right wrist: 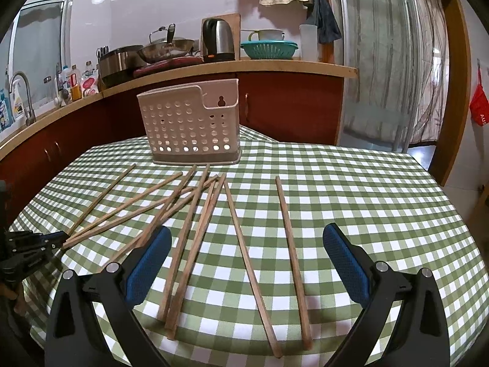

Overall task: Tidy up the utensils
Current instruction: 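Lower the left gripper onto a wooden chopstick and close on it, then lower the right gripper onto another wooden chopstick and close on it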

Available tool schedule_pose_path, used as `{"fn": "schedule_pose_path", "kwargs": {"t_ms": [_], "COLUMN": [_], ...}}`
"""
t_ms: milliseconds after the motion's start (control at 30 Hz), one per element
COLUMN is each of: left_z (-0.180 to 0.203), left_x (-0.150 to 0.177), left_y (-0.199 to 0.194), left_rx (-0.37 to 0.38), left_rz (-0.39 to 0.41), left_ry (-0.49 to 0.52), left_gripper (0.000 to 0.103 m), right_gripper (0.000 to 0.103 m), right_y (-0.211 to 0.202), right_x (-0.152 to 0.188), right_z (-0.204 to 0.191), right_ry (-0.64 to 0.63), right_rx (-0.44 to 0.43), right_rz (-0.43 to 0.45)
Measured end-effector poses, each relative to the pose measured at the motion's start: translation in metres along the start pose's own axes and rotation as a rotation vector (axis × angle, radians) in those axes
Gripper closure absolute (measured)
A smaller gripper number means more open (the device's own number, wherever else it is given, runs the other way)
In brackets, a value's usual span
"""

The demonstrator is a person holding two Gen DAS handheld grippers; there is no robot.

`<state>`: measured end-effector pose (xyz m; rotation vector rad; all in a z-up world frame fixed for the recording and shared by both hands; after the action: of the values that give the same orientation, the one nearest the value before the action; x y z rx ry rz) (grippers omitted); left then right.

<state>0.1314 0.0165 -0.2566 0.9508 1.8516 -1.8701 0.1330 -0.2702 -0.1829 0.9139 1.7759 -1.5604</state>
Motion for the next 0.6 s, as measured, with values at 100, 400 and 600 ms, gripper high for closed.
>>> {"fn": "schedule_pose_path", "kwargs": {"t_ms": [100, 400, 600], "left_z": [0.003, 0.007, 0.007], "left_x": [0.0, 0.001, 0.001], "left_y": [-0.001, -0.002, -0.003], "left_rx": [0.004, 0.006, 0.004], "left_rz": [0.001, 0.003, 0.005], "left_ry": [0.004, 0.008, 0.012], "left_gripper": [0.096, 0.096, 0.096], "right_gripper": [0.006, 0.008, 0.047], "right_y": [0.001, 0.004, -0.001], "right_x": [0.004, 0.026, 0.039], "right_z": [0.007, 0.035, 0.047], "right_ry": [0.002, 0.032, 0.047], "right_rx": [0.007, 0.05, 0.039], "right_rz": [-0.01, -0.05, -0.063]}}
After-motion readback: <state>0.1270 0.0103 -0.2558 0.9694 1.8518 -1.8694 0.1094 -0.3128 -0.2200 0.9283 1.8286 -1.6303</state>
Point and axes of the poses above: each gripper's, at about its wrist camera, not at the fingertips, and y roughly the way its jaws point, z to its right, x to its underside, the point moved 8 cm from there along y, roughly the way its jaws point, and after that the axes turned 5 degrees about y, right-handed, at the moved point
